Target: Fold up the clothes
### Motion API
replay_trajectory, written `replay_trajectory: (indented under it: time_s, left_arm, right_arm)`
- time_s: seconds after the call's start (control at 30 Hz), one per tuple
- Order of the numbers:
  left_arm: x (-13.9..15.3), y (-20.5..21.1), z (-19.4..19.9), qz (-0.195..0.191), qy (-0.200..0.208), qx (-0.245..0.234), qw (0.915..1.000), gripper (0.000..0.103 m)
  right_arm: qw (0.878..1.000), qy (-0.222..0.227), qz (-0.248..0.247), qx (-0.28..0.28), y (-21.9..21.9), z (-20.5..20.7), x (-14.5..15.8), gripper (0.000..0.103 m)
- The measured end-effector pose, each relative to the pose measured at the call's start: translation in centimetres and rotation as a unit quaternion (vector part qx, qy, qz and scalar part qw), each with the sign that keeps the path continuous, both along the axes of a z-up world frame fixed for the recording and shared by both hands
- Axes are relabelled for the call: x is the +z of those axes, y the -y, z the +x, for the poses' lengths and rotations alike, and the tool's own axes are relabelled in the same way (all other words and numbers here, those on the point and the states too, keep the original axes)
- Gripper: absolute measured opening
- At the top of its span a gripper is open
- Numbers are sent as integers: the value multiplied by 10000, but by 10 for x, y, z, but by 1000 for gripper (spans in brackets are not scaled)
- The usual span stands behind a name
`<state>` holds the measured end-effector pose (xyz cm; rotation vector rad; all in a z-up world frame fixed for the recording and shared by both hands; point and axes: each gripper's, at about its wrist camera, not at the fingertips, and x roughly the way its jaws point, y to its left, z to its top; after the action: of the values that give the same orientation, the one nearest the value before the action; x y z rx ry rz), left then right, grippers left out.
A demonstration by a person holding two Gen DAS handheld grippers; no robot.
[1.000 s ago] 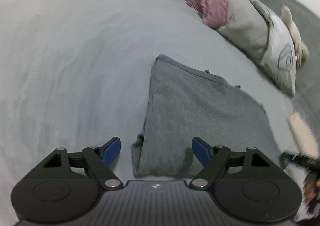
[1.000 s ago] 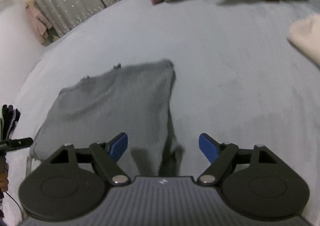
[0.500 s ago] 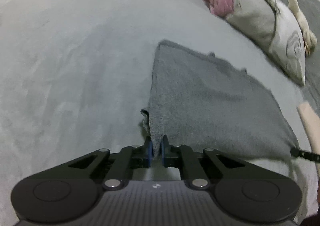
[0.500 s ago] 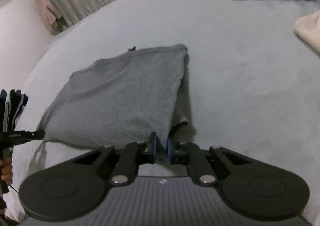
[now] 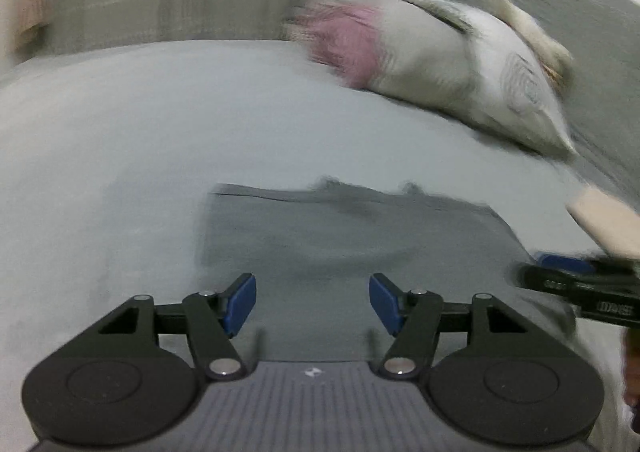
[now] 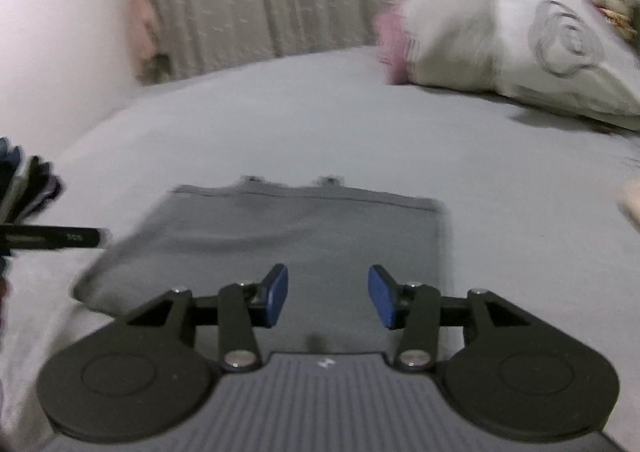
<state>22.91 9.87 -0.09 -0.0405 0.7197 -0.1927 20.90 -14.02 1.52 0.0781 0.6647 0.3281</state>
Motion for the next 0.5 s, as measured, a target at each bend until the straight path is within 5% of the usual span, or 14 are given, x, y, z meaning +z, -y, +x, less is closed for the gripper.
replay_trajectory:
  time_s: [0.07, 0.17, 0.23, 0.4, 0.5]
  left_arm:
    - [-25, 19, 4, 317, -354, -395, 9981, 63]
    - [-46, 24, -7, 569, -51, -558, 9968, 66]
    - [-44, 22, -4, 522, -80, -578, 9969, 66]
    - [-37, 9, -4, 125, -226, -514, 9983, 73]
    - [-44, 21, -10, 404, -60, -628, 9972, 74]
  right_arm:
    - [9996, 0, -172, 227, -16, 1, -9, 49]
    - [9950, -306, -772, 556, -25, -8, -40, 48]
    - [9939, -92, -900, 625, -27, -15, -42, 49]
    - [9973, 6, -392, 628, -15, 2, -19, 50]
    - [9959, 217, -168, 858, -26, 32, -6, 49]
